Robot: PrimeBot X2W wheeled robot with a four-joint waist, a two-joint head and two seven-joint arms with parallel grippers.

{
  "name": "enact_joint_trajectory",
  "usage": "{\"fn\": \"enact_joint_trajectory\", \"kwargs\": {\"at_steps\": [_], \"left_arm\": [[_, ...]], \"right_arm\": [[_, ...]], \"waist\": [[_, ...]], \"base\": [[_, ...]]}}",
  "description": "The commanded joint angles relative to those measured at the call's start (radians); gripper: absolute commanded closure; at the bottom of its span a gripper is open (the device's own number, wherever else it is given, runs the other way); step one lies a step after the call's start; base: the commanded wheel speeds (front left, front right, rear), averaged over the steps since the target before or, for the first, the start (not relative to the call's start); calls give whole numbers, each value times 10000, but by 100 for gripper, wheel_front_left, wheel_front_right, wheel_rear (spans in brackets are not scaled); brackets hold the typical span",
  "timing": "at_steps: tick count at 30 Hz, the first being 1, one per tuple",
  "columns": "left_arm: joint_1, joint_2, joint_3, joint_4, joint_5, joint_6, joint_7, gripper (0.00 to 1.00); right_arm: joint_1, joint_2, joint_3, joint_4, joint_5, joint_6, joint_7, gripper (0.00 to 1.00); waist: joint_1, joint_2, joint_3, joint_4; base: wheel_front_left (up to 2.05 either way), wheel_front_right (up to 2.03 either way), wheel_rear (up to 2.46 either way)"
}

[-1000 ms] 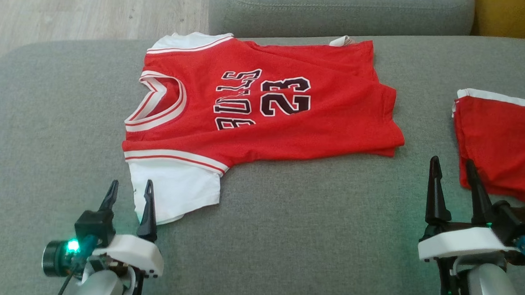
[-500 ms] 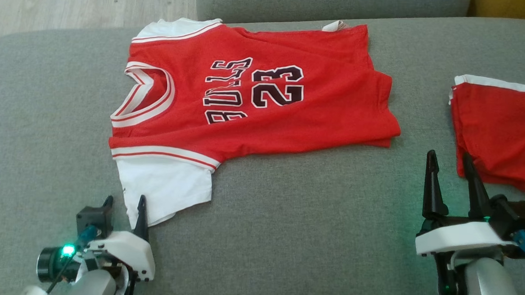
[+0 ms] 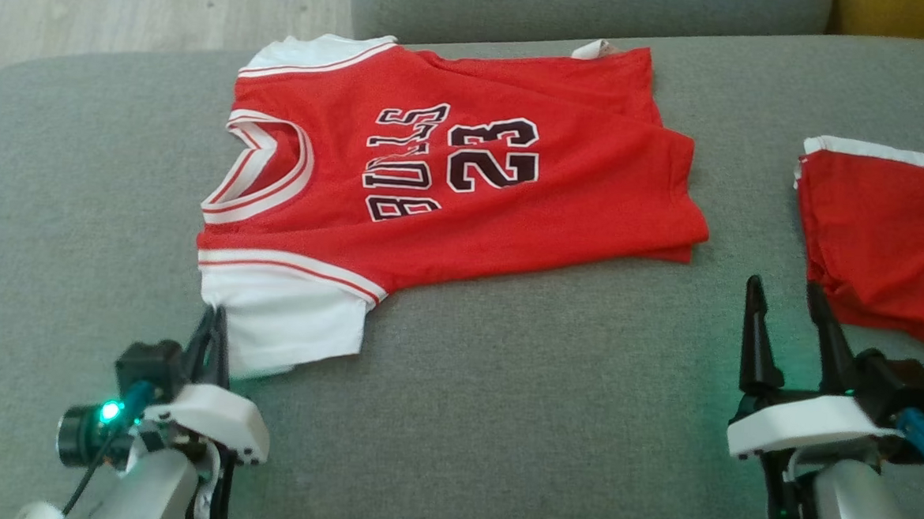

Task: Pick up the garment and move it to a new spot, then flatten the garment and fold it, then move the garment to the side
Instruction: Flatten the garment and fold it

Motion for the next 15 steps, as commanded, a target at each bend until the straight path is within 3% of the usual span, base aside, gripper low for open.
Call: {"fn": "enact_joint_trajectory", "kwargs": {"at_steps": [1,11,15], "left_arm": [[-387,305,488,-347,-68,80,-282,100],[-243,334,1519,-2105,437,575,-929,100],[51,280,1761,-2494,698,525,-933,100]], "right_arm": [[-300,-37,302,-188,-2,-9,-109,0],[-463,-37,730,646,-58,-9,120,0],[-630,-37,846,876,-50,-9,253,0]], "waist": [[-1,-1,-45,70],[-1,-1,-101,482],[-1,-1,-45,594]], "base": [[0,0,0],[0,0,0],[0,0,0]]}}
